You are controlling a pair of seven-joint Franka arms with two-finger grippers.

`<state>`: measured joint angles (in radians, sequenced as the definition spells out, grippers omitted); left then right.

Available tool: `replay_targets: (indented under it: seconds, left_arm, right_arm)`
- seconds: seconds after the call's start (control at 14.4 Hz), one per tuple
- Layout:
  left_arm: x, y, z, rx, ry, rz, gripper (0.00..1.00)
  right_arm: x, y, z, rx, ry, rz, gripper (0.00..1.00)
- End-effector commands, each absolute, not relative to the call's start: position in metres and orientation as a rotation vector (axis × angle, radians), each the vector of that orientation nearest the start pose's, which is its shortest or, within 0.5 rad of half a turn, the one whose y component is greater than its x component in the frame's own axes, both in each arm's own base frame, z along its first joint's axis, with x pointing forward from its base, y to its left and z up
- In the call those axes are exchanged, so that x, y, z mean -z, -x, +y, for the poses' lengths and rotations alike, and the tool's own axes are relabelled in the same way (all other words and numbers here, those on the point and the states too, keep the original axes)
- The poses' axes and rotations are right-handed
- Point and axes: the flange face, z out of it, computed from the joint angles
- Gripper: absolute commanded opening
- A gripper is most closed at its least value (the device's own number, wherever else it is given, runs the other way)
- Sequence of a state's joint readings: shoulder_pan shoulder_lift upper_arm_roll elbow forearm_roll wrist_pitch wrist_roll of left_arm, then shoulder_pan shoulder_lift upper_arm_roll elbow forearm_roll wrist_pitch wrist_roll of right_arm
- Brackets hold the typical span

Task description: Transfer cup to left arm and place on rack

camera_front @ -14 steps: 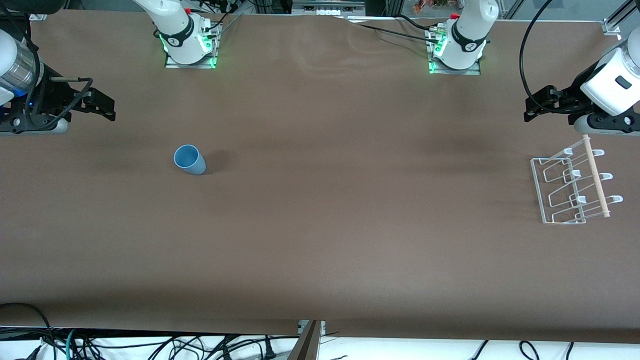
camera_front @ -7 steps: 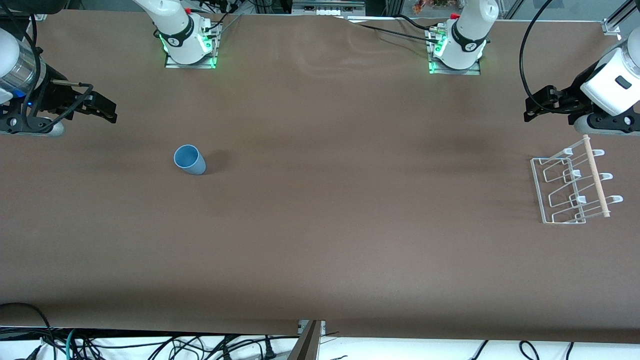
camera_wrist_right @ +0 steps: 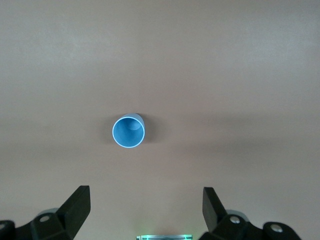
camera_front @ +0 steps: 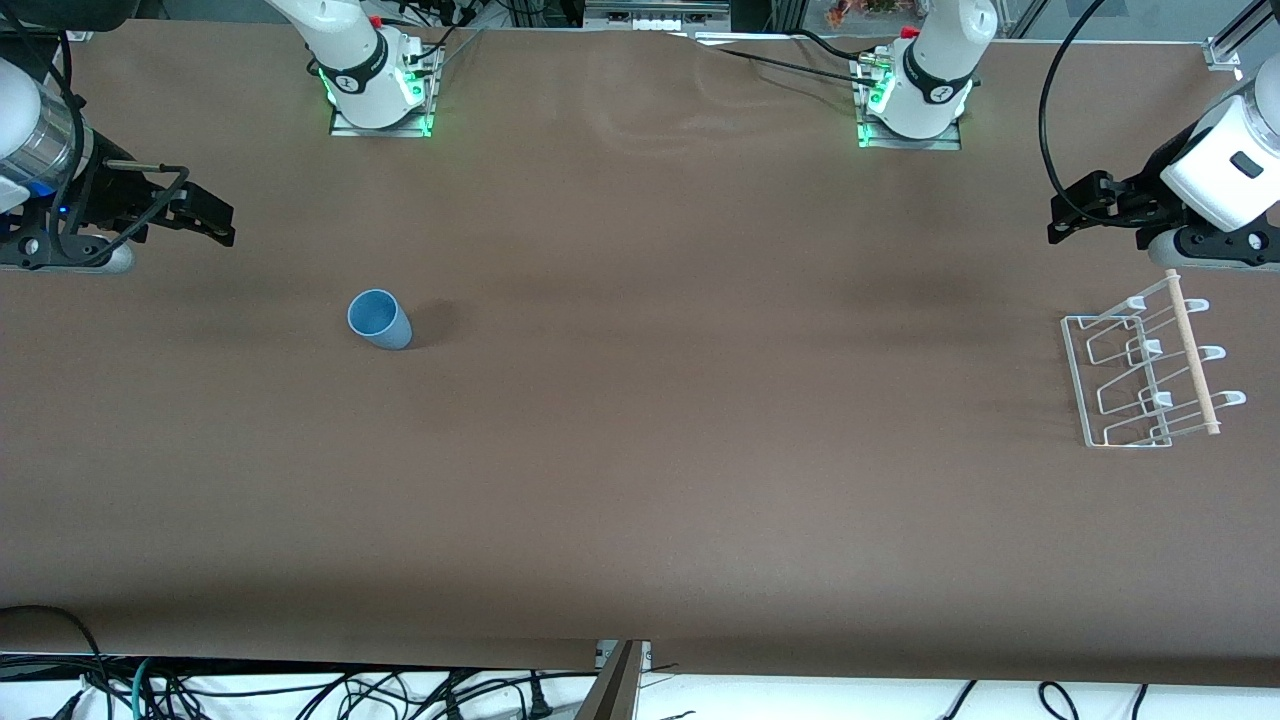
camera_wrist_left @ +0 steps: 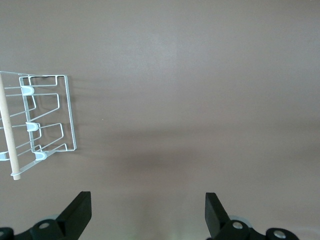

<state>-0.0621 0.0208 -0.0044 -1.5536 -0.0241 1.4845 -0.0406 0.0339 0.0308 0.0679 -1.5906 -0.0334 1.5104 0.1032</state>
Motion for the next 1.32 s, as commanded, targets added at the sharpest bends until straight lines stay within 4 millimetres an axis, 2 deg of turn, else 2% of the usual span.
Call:
replay_targets:
  seconds: [0.0,0.07,0.21,0.35,0.62,0.83,0.97,1.25]
  left_arm:
    - [-0.618,-0.550,-0.042,-0.150,3.141,0.030,1.00]
    - [-0.618,-0.550,-0.041,-0.150,3.140,0.030,1.00]
    - [-0.618,-0.550,-0.041,-0.150,3.141,0.027,1.00]
    - [-0.618,-0.550,-0.041,-0.150,3.140,0.030,1.00]
    - [-0.618,-0.550,-0.041,-0.150,3.141,0.027,1.00]
    - [-0.618,-0.550,-0.041,-0.150,3.141,0.027,1.00]
    - [-0.618,-0.550,-0.041,-0.150,3.140,0.027,1.00]
    - [-0.618,-0.550,-0.041,-0.150,3.141,0.027,1.00]
  right_arm:
    - [-0.583,-0.542,0.048,-0.255,3.165,-0.101,0.99]
    - [-0.576,-0.533,0.047,-0.263,3.157,-0.121,0.99]
    - [-0.548,-0.514,0.048,-0.210,3.162,-0.128,0.99]
    - [-0.499,-0.491,0.049,-0.166,3.168,-0.137,0.99]
    - [-0.388,-0.489,0.048,-0.154,3.160,-0.163,0.99]
    - [-0.329,-0.503,0.050,-0.190,3.142,-0.225,0.99]
    - [-0.307,-0.506,0.052,-0.216,3.138,-0.232,0.99]
    - [-0.282,-0.513,0.053,-0.194,3.132,-0.244,0.99]
